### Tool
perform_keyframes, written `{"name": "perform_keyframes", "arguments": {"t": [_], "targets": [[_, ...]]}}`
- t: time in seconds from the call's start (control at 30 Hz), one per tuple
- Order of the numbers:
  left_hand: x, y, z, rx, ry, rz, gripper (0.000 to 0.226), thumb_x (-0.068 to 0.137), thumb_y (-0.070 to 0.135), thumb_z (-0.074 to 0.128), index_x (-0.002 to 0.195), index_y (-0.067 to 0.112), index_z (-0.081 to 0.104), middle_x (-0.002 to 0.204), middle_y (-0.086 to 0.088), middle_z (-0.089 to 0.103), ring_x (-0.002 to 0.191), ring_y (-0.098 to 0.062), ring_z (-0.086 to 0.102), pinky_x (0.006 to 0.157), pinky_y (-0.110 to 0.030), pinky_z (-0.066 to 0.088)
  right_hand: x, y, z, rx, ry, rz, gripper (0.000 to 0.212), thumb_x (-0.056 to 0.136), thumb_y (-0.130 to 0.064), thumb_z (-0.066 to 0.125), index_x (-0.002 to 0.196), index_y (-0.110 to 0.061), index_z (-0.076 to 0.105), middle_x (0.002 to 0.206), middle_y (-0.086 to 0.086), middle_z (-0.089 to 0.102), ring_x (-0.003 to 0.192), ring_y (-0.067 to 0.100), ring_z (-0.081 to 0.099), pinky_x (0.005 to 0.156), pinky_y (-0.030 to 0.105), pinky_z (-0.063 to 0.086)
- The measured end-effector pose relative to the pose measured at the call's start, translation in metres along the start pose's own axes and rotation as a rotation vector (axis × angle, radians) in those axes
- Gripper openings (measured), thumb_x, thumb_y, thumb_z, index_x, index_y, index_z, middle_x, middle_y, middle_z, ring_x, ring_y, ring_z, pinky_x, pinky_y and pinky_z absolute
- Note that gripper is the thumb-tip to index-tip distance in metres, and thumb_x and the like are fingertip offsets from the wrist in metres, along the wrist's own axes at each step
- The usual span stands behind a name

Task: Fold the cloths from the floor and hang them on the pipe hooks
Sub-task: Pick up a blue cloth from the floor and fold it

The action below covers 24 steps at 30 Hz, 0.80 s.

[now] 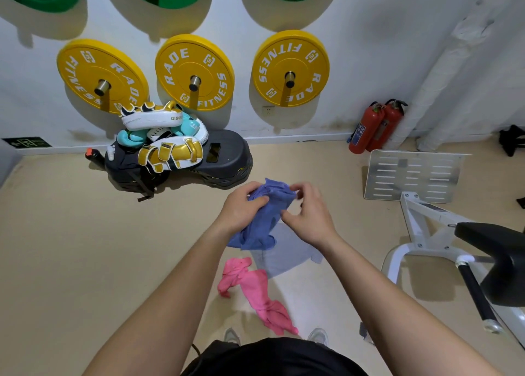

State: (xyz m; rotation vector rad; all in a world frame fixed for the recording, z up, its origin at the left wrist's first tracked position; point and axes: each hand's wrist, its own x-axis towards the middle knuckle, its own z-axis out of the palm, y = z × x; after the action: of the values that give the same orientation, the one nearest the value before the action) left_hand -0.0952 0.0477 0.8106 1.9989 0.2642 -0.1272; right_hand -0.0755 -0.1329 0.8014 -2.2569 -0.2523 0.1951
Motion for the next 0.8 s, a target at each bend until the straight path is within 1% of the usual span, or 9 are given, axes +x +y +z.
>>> {"name": "perform_keyframes", "arguments": {"t": [0.07, 0.13, 0.2, 0.3, 0.4, 0.53, 0.63, 0.7, 0.8], "targets": [[-0.004, 0.005, -0.009, 0.085, -0.105, 0.062, 0.017, 0.084, 0.017, 0.060, 0.095, 0.024, 0.071, 0.090, 0.002, 0.072, 0.090, -0.020, 0.065, 0.082, -0.042, 0.052, 0.005, 0.003, -0.008, -0.137, -0.043, -0.024, 0.091, 0.062, -0.030, 0.079, 0.141, -0.026, 0.035, 0.134, 0.003, 0.034, 0.121, 0.020, 0.035, 0.099, 0.032, 0.039], [-0.009, 0.011, -0.016, 0.121, -0.185, 0.116, 0.016, 0.081, 0.019, 0.057, 0.088, 0.026, 0.070, 0.085, 0.005, 0.070, 0.087, -0.019, 0.063, 0.079, -0.038, 0.049, 0.013, 0.005, -0.010, -0.268, -0.194, -0.068, 0.105, 0.052, -0.041, 0.083, 0.144, -0.031, 0.032, 0.143, 0.004, 0.026, 0.130, 0.022, 0.025, 0.106, 0.038, 0.035], [-0.010, 0.013, -0.021, 0.141, -0.180, 0.157, 0.013, 0.082, 0.022, 0.053, 0.084, 0.024, 0.066, 0.082, 0.004, 0.067, 0.085, -0.021, 0.060, 0.079, -0.041, 0.048, 0.020, 0.006, -0.008, -0.319, -0.392, -0.100, 0.080, 0.051, -0.044, 0.081, 0.124, -0.026, 0.055, 0.135, 0.004, 0.042, 0.124, 0.024, 0.036, 0.101, 0.038, 0.040], [-0.009, 0.005, -0.025, 0.171, -0.010, 0.108, 0.011, 0.090, 0.028, 0.046, 0.087, 0.021, 0.053, 0.085, -0.003, 0.063, 0.084, -0.025, 0.058, 0.080, -0.047, 0.046, 0.015, 0.004, -0.009, 0.032, -0.534, 0.050, 0.022, 0.068, -0.017, 0.076, 0.083, -0.009, 0.062, 0.077, -0.003, 0.057, 0.071, 0.015, 0.051, 0.065, 0.031, 0.044], [-0.009, -0.009, -0.021, 0.316, 0.232, -0.049, 0.022, 0.103, 0.036, 0.037, 0.098, 0.017, 0.047, 0.097, -0.011, 0.065, 0.089, -0.036, 0.059, 0.076, -0.046, 0.046, 0.007, -0.001, -0.010, 0.571, -0.301, 0.197, 0.003, 0.082, -0.001, 0.065, 0.081, -0.004, 0.067, 0.069, -0.003, 0.060, 0.063, 0.010, 0.054, 0.062, 0.026, 0.045], [-0.010, -0.012, -0.002, 0.160, 0.377, -0.095, 0.029, 0.106, 0.039, 0.033, 0.102, 0.013, 0.044, 0.093, -0.011, 0.063, 0.088, -0.036, 0.060, 0.075, -0.045, 0.048, 0.011, -0.013, 0.017, 0.883, -0.092, 0.341, 0.027, 0.085, -0.028, 0.067, 0.104, -0.009, 0.068, 0.101, 0.009, 0.075, 0.091, 0.021, 0.071, 0.080, 0.037, 0.057], [-0.004, -0.012, -0.004, 0.014, 0.406, -0.156, 0.029, 0.105, 0.040, 0.035, 0.104, 0.014, 0.047, 0.093, -0.004, 0.060, 0.089, -0.028, 0.060, 0.077, -0.041, 0.049, 0.017, -0.012, 0.036, 0.530, -0.069, 0.281, 0.041, 0.087, -0.052, 0.062, 0.112, -0.020, 0.061, 0.108, 0.000, 0.072, 0.101, 0.020, 0.068, 0.087, 0.038, 0.054], [0.001, -0.019, -0.007, 0.131, 0.360, -0.190, 0.030, 0.105, 0.041, 0.034, 0.103, 0.013, 0.045, 0.095, -0.007, 0.060, 0.089, -0.031, 0.058, 0.076, -0.042, 0.047, 0.023, -0.009, 0.036, 0.225, 0.005, 0.277, 0.039, 0.093, -0.050, 0.056, 0.109, -0.014, 0.057, 0.106, 0.004, 0.068, 0.097, 0.025, 0.064, 0.080, 0.036, 0.050], [0.006, -0.031, -0.007, 0.242, 0.305, -0.263, 0.030, 0.105, 0.041, 0.032, 0.102, 0.013, 0.040, 0.098, -0.012, 0.057, 0.089, -0.035, 0.055, 0.074, -0.041, 0.044, 0.030, -0.013, 0.034, 0.044, 0.030, 0.248, 0.039, 0.094, -0.050, 0.052, 0.105, -0.012, 0.052, 0.101, 0.010, 0.066, 0.090, 0.031, 0.063, 0.078, 0.043, 0.053]]}}
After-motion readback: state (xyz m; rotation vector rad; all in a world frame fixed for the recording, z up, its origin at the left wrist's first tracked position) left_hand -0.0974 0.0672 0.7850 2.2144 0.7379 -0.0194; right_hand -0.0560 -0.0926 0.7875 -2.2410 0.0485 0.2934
